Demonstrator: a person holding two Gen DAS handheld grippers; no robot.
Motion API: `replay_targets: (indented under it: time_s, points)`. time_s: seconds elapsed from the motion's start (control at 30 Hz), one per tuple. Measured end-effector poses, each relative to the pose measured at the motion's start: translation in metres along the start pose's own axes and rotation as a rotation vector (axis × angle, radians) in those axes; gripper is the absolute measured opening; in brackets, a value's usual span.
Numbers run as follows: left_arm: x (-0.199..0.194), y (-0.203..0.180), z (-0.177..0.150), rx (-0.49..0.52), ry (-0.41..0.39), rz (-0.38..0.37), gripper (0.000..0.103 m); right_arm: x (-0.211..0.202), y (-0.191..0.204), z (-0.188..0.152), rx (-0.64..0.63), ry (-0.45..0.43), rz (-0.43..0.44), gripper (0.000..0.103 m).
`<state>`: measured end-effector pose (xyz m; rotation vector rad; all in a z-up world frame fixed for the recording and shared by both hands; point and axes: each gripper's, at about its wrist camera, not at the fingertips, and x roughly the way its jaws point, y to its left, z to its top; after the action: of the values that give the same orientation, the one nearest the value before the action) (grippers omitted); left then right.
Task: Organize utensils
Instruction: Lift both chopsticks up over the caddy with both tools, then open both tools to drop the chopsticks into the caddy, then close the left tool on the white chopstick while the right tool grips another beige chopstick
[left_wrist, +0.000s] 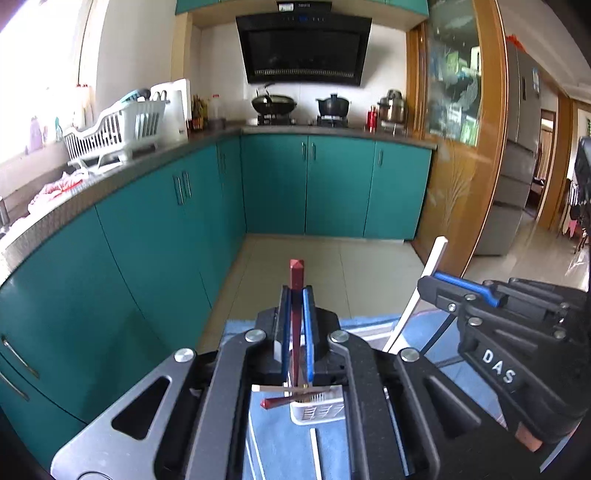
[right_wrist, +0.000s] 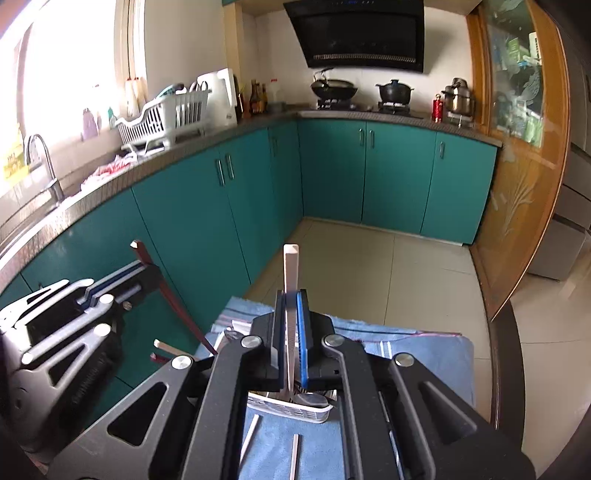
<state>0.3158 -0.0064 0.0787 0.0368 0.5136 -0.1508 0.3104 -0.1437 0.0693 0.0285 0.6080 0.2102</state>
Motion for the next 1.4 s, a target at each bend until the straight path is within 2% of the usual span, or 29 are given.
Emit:
replay_targets:
  time_s: [0.03, 0.1, 0.13, 0.17, 0.2, 0.4, 0.5, 0.53, 0.57, 0.6, 0.67, 0.77, 0.8, 0.87, 0.9, 1.0, 1.07, 1.17, 1.3, 1.4]
  points:
    - [0.004, 0.001, -0.003, -0.002, 0.013, 0.001, 0.006, 0.004, 0.001, -0.003, -0.001, 0.014, 0.002, 0.006]
    - [0.006, 0.004, -0.008, -0.01, 0.024, 0.011, 0.018, 0.007, 0.004, -0.007, -0.008, 0.03, 0.001, 0.01]
    - [0.004, 0.006, -0.01, -0.014, 0.02, 0.024, 0.03, 0.006, 0.005, -0.009, -0.016, 0.031, -0.011, 0.021]
    - [0.001, 0.007, -0.011, -0.017, 0.011, 0.034, 0.034, 0.004, 0.006, -0.01, -0.021, 0.027, -0.02, 0.035]
    - [-0.005, 0.01, -0.011, -0.016, -0.006, 0.041, 0.034, -0.003, 0.006, -0.011, -0.025, 0.008, -0.029, 0.039]
    - [-0.053, 0.017, -0.029, 0.001, -0.064, 0.073, 0.046, -0.079, -0.001, -0.023, 0.007, -0.139, 0.011, 0.04]
    - [-0.071, 0.021, -0.054, 0.011, -0.033, 0.089, 0.054, -0.115, -0.007, -0.053, 0.021, -0.16, 0.021, 0.043]
    - [-0.075, 0.022, -0.066, 0.003, -0.021, 0.099, 0.061, -0.12, -0.008, -0.063, 0.021, -0.147, 0.0, 0.05]
    - [-0.079, 0.025, -0.085, -0.017, -0.011, 0.112, 0.068, -0.125, -0.009, -0.084, 0.021, -0.12, -0.056, 0.055]
    - [-0.079, 0.025, -0.099, -0.024, 0.001, 0.11, 0.069, -0.126, -0.01, -0.103, 0.017, -0.097, -0.099, 0.058]
    - [-0.07, 0.022, -0.13, -0.018, 0.061, 0.095, 0.07, -0.112, -0.013, -0.147, 0.017, -0.017, -0.116, 0.064]
    - [-0.048, 0.015, -0.174, -0.019, 0.206, 0.084, 0.07, -0.061, -0.017, -0.206, 0.068, 0.207, -0.071, 0.064]
    - [-0.046, 0.014, -0.18, -0.02, 0.223, 0.08, 0.07, -0.039, -0.017, -0.228, 0.083, 0.3, -0.078, 0.064]
    - [-0.046, 0.009, -0.191, -0.004, 0.244, 0.068, 0.07, -0.012, -0.014, -0.257, 0.081, 0.411, -0.119, 0.063]
    - [-0.047, 0.006, -0.194, 0.004, 0.247, 0.066, 0.07, -0.004, -0.01, -0.267, 0.076, 0.44, -0.114, 0.062]
    - [-0.044, 0.003, -0.201, 0.009, 0.263, 0.061, 0.07, 0.009, 0.0, -0.275, 0.073, 0.484, -0.093, 0.062]
    - [-0.04, 0.006, -0.203, 0.002, 0.277, 0.061, 0.07, 0.018, 0.003, -0.276, 0.065, 0.505, -0.101, 0.052]
    - [-0.034, 0.009, -0.206, -0.01, 0.3, 0.06, 0.071, 0.027, 0.004, -0.279, 0.064, 0.527, -0.109, 0.043]
    - [-0.023, 0.012, -0.208, -0.022, 0.327, 0.053, 0.074, 0.037, -0.001, -0.277, 0.074, 0.527, -0.098, 0.042]
    - [-0.006, 0.015, -0.216, -0.03, 0.386, 0.04, 0.074, 0.046, -0.002, -0.265, 0.079, 0.519, -0.093, 0.042]
